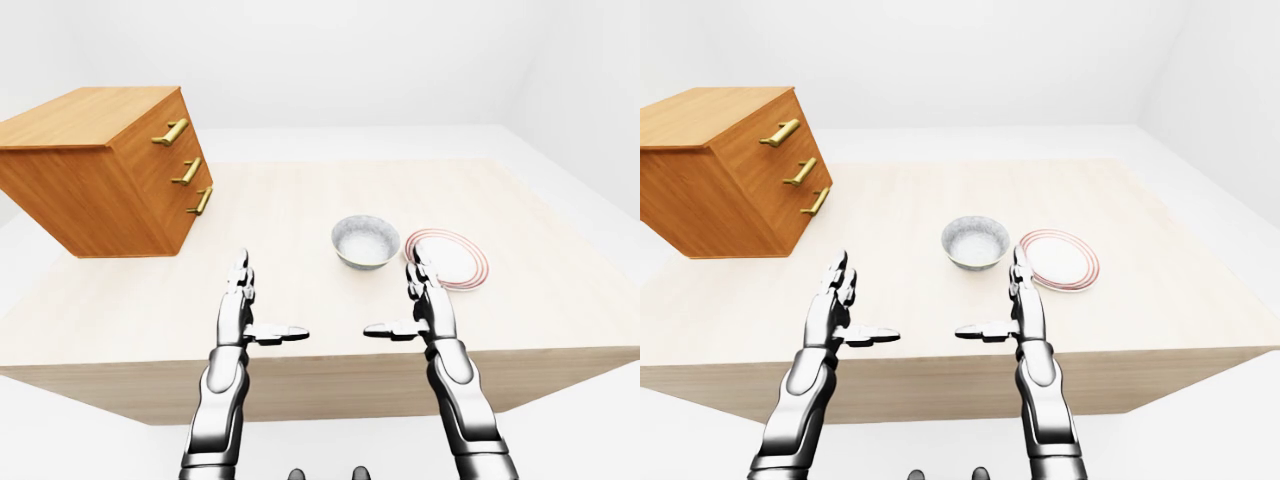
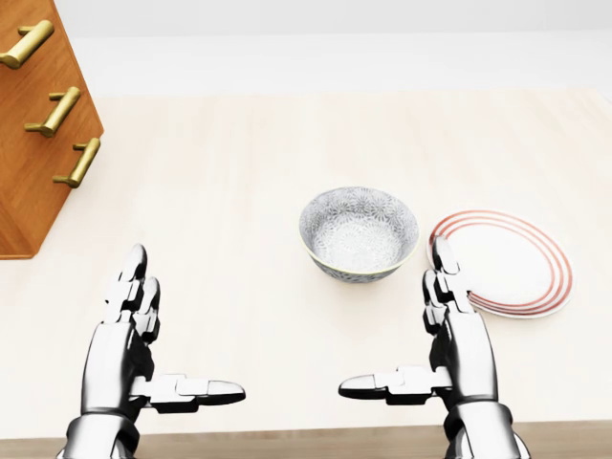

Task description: Put the bowl on top of the cabinet.

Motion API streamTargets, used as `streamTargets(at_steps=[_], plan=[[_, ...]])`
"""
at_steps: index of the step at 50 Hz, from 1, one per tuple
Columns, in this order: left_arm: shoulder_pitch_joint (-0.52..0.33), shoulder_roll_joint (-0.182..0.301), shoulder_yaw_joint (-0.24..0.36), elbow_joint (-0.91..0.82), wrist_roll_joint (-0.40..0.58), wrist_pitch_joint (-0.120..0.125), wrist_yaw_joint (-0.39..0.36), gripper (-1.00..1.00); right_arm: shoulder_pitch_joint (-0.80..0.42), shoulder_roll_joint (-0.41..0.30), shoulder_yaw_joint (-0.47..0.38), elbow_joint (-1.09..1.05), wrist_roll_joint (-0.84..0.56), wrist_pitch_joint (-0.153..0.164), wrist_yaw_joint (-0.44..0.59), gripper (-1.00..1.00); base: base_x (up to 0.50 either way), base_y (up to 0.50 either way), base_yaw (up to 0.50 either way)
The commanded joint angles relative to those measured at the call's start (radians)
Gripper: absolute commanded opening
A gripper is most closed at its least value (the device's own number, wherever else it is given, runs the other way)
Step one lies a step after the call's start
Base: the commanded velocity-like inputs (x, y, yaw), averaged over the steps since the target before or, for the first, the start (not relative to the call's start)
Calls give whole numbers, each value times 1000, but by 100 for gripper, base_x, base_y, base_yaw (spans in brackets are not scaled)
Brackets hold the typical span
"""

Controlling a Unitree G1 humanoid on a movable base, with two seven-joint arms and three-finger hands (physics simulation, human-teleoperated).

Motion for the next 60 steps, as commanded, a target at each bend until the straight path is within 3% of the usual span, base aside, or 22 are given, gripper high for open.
streamTargets(at_steps=[1, 5, 8, 9, 10, 14, 19, 20, 22, 23, 24, 26, 38, 42, 45, 48, 52, 56, 57, 58, 59, 60], plan=[[-3, 15, 32, -16, -18, 14, -22, 100, 0, -11, -39, -19, 33, -1, 15, 100, 0, 0, 0], [0, 17, 38, -41, -25, 33, -22, 100, -2, -15, -40, -28, 35, 8, 14, 100, 0, 0, 0], [5, 14, 33, -47, -21, 30, -21, 100, -2, -17, -44, -22, 35, 3, 12, 100, 0, 0, 0], [-7, 23, 68, -51, 4, 24, 45, 100, 60, -7, -6, -2, -62, -46, -13, 100, 0, 0, 0], [-7, 13, 45, -19, 14, 4, 40, 100, 18, -5, 0, -8, -29, -1, 22, 100, 0, 0, 0], [2, 13, 41, -31, 8, 3, 36, 100, 19, -3, 0, 36, -31, -38, 19, 100, 0, 0, 0], [-3, 16, 48, -29, 0, 4, 38, 100, 18, -5, 4, 7, -38, -11, 16, 100, 0, 0, 0], [6, 16, 47, -60, 0, 24, 39, 100, 27, -5, 4, -11, -39, -4, 15, 100, 0, 0, 0], [9, 16, 49, -72, -1, 28, 40, 100, 32, -4, 4, -23, -39, 2, 15, 100, 0, 0, 0], [14, 22, 63, -117, -5, 44, 44, 100, 54, -6, 2, -88, -39, 28, 15, 100, 0, 0, 0], [14, 22, 65, -120, -5, 45, 44, 100, 56, -6, 2, -92, -39, 30, 16, 100, 0, 0, 0], [32, 31, 96, -260, -22, 84, 48, 100, 88, -10, 1, -261, -56, 86, 10, 100, 0, 0, 0], [37, 53, 290, -655, -143, 84, 57, 100, 108, -14, -38, -1038, -198, 86, 76, 100, 0, 0, 0], [31, 61, 354, -757, -192, 84, 69, 100, 75, 103, -145, -1047, -304, 86, 224, 100, 0, 0, 0], [24, 69, 391, -809, -223, 84, 76, 100, -1, 345, -242, -1048, -500, 86, 463, 100, 0, 0, 0], [19, 77, 427, -843, -246, 84, 86, 100, -131, 358, -373, -1048, -641, 86, 646, 100, 0, 0, 0], [5, 89, 495, -868, -299, 84, 115, 100, -66, 358, -460, -1048, -519, 86, 644, 100, 0, 0, 0], [5, 105, 536, -880, -348, 84, 145, 100, 34, 358, -454, -1048, -339, 86, 507, 100, 0, 0, 0], [5, 110, 540, -880, -355, 84, 149, 100, 69, 334, -445, -1048, -287, 86, 458, 100, 0, 0, 0], [5, 113, 545, -878, -361, 84, 153, 100, 115, 247, -439, -1048, -200, 86, 381, 100, 0, 0, 0], [6, 114, 544, -874, -361, 84, 155, 100, 201, 92, -435, -1047, -43, 86, 239, 100, 0, 0, 0], [7, 116, 543, -874, -363, 84, 158, 100, 334, -184, -428, -1046, 201, 86, -22, 100, 0, 0, 0]])
